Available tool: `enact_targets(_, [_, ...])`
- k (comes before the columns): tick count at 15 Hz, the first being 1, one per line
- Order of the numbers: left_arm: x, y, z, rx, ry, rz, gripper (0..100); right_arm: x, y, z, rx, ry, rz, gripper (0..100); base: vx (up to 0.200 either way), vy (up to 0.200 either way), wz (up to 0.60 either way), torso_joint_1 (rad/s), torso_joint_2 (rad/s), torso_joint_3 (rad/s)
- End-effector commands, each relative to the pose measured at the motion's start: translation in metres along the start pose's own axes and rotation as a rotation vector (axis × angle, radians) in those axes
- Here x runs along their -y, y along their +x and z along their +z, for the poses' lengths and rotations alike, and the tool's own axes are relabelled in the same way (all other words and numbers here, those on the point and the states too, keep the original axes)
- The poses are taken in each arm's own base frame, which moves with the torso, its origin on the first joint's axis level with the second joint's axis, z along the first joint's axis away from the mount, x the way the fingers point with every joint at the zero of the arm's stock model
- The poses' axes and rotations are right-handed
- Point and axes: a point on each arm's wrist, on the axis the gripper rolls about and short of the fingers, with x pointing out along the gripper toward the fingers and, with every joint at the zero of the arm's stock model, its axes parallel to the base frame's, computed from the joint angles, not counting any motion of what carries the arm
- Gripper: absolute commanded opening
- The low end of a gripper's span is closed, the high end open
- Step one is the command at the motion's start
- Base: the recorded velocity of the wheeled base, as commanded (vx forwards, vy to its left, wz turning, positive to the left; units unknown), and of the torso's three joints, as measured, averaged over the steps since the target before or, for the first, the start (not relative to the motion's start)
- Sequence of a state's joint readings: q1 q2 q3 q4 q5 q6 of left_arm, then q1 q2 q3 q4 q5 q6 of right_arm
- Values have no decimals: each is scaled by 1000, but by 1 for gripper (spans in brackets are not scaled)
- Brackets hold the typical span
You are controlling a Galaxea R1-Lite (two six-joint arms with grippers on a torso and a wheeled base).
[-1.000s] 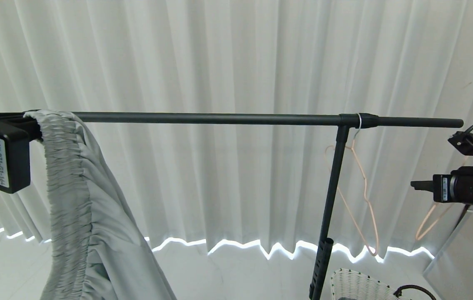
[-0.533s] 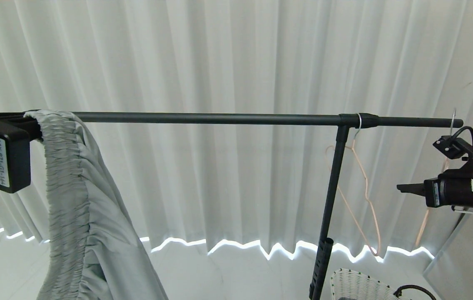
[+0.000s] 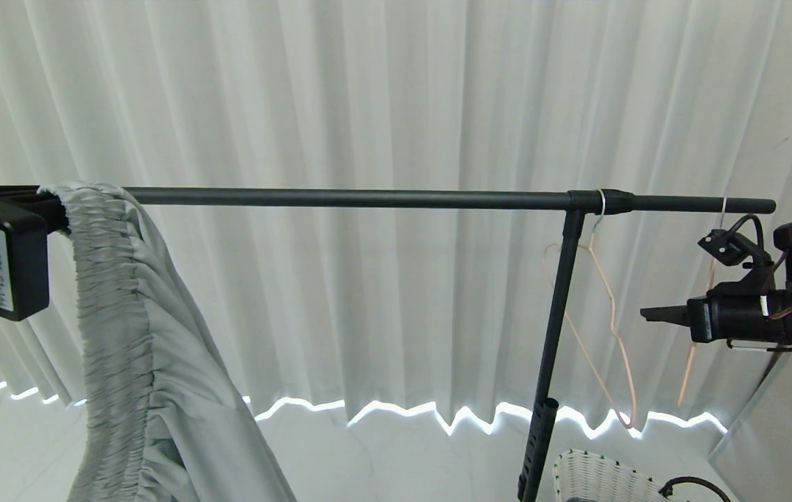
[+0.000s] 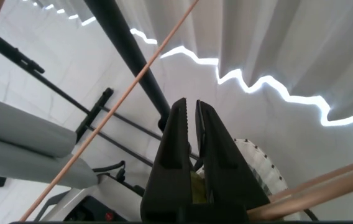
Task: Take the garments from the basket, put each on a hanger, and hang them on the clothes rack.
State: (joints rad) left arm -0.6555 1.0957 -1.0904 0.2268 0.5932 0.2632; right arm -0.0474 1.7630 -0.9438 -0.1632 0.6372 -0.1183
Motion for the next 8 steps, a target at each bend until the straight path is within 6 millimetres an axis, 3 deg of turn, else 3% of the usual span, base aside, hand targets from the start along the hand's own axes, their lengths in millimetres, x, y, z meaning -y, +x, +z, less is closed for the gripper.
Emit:
enact_targets(1, [0,0,0,1,1,0,0,5,10,-2,-19,10,9,0,0,0,0,0,0,0])
enact_targets(8, [0,0,0,1,-1,1,0,6,12,1,-13,6,9,0,0,0,0,0,0,0])
